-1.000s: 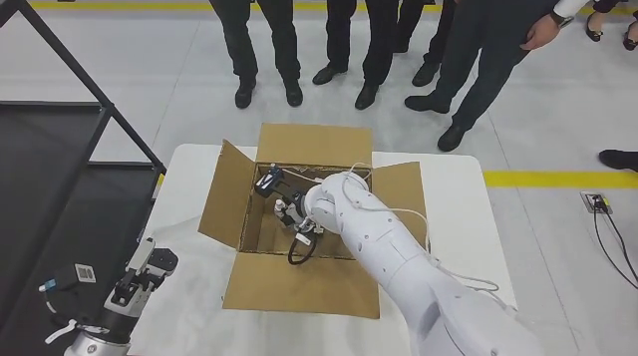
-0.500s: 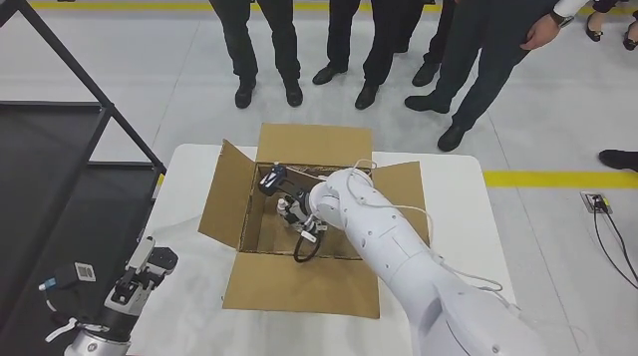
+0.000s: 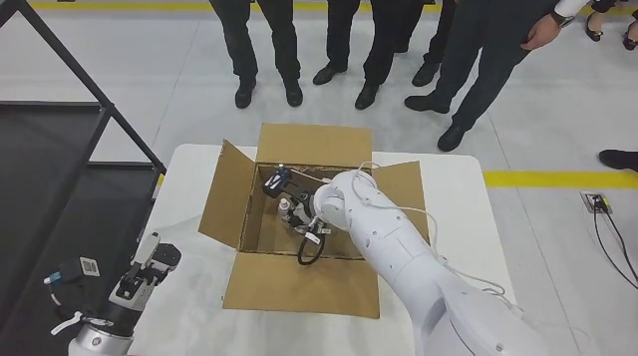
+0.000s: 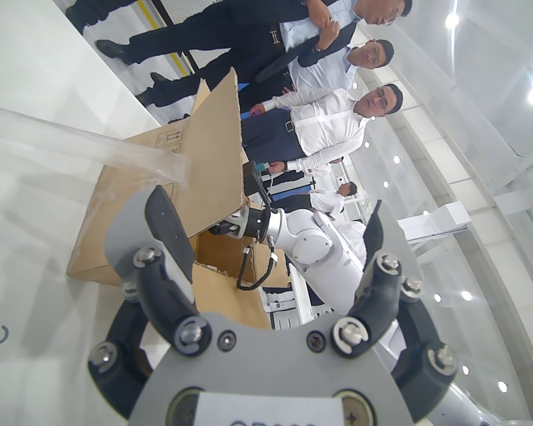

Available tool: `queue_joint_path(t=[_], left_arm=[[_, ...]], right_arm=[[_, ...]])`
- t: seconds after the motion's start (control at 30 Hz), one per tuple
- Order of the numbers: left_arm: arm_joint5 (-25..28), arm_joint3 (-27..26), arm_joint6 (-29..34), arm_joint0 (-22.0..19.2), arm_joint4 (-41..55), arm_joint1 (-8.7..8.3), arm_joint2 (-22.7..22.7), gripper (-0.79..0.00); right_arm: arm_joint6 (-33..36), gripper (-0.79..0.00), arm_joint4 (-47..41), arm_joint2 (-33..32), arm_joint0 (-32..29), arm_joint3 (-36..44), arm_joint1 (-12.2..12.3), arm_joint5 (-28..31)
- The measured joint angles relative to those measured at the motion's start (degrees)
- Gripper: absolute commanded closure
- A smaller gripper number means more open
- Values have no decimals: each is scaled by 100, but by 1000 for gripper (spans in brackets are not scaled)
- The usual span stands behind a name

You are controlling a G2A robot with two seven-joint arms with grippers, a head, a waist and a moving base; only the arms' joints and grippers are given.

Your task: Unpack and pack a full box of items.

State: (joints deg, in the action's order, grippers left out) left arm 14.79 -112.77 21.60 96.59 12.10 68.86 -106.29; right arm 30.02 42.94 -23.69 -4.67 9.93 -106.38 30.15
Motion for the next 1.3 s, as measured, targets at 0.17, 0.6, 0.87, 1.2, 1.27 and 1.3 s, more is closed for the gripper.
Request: queue_joint_path(t=[0.17,0.6,0.87,1.2,1.27,1.3], left_arm=[[-14,1,-7,-6,-9,-2,-21,-785],[10,40,-90,37,7,2,-99,-785],[47,63,-115,84,39,6,-142,-785],[107,74,-128,144,76,11,-194,-785],[108,73,-128,145,76,12,-195,-785],[108,73,-128,145,76,12,-195,-785]], right_arm=[[-34,-520,80,-17,2,54,-6,-141],[-152,-557,242,-68,-46,91,-99,-404],[-301,-723,285,-118,-84,55,-152,-485],[-331,-391,274,-204,-143,-23,-203,-558],[-334,-332,272,-206,-143,-24,-204,-556],[-334,-314,272,-206,-143,-24,-204,-556]])
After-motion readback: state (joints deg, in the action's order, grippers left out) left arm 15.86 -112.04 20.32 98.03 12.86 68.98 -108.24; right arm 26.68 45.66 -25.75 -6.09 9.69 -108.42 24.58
